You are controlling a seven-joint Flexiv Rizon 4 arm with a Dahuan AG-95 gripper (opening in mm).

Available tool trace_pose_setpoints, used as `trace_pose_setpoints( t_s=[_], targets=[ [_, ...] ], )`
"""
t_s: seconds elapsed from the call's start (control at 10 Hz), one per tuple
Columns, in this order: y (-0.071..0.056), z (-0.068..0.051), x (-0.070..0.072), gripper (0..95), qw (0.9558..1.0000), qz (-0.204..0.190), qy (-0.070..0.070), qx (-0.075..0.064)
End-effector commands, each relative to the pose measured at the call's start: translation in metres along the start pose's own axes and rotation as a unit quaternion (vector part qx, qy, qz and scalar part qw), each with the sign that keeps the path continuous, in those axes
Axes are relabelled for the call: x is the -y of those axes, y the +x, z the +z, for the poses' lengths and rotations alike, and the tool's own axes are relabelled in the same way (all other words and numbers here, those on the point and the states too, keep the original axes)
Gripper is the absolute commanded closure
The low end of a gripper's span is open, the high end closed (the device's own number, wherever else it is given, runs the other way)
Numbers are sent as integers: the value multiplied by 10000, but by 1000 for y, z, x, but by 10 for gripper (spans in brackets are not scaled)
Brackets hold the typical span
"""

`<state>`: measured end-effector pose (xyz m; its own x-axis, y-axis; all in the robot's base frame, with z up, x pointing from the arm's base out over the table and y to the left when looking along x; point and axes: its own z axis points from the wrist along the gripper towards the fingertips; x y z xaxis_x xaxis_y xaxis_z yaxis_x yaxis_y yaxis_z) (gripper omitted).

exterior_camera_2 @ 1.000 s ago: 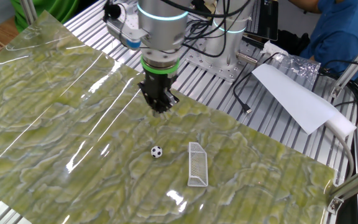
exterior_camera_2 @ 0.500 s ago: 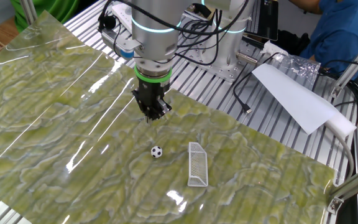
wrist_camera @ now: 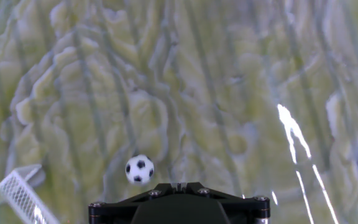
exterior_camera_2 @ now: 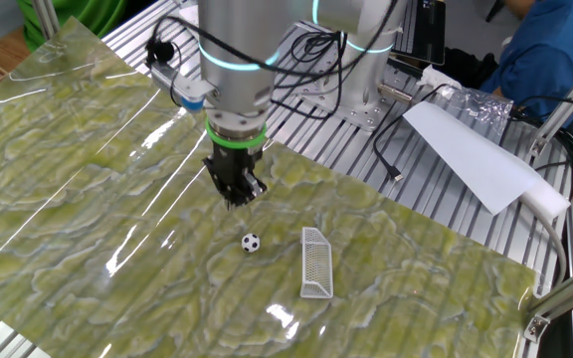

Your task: Push the soccer ball into the goal

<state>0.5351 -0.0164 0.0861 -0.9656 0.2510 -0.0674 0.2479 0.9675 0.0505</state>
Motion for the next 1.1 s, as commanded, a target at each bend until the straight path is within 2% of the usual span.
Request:
trace_pose_setpoints(
  t_s=[0.1, 0.2, 0.6, 1.1],
  targets=[
    [0, 6, -5, 950, 10000, 68, -28, 27],
    [2, 13, -7, 950, 9999, 122, -46, 77],
    [-1, 31, -9, 950, 9998, 98, -92, 126],
    [-22, 23, -17, 950, 9999, 112, -60, 77]
  ],
)
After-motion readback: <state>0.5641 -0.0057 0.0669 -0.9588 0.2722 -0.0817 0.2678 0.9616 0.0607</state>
